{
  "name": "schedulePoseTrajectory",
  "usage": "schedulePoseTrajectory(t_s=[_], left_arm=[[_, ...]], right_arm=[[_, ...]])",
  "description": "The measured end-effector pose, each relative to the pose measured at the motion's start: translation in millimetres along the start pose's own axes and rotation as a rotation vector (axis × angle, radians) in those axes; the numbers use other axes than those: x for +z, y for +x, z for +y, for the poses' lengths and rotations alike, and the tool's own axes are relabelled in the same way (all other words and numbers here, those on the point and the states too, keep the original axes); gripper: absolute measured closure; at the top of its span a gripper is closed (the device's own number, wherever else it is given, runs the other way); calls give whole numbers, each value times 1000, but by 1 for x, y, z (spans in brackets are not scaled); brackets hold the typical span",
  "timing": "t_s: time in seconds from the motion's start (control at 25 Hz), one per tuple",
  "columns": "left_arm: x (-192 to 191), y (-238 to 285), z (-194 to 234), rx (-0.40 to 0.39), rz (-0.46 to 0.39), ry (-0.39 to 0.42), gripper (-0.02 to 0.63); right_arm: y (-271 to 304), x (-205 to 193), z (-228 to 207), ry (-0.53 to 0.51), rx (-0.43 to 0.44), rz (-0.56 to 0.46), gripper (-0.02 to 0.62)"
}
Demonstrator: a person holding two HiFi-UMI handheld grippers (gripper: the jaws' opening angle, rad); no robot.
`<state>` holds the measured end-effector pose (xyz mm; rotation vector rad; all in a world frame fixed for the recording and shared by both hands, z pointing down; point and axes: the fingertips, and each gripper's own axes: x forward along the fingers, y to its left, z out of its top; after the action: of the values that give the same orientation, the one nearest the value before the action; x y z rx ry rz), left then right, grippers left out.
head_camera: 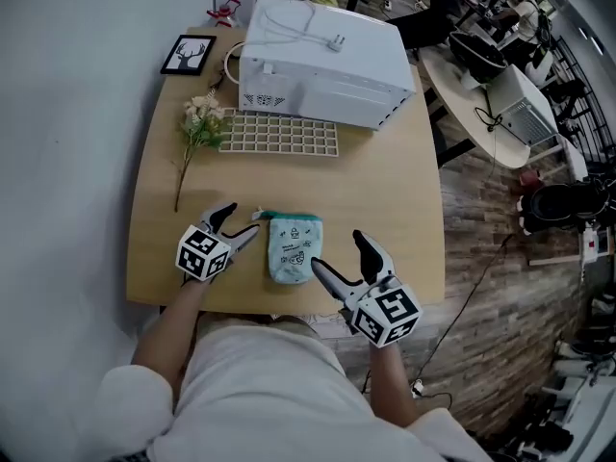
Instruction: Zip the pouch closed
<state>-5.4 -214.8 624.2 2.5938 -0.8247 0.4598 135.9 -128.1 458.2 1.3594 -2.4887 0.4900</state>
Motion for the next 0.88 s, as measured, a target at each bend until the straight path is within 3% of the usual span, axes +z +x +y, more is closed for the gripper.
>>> schedulePoseTrajectory(t_s=[0.56,0.64,0.72,0.88], left_arm=[[-43,58,10,57,320,88,373],[-49,62,7,52,362,105,424],[-52,63,7,63,377,108,545],[-50,59,5,63,345,89,571]], right_arm=[[-11,-16,-28,38,-13,25,215],[-10,-16,-30,40,-12,27,215],[-7,-15,-30,37,-5,28,216],[0,-10,-28,26,16,27,216]])
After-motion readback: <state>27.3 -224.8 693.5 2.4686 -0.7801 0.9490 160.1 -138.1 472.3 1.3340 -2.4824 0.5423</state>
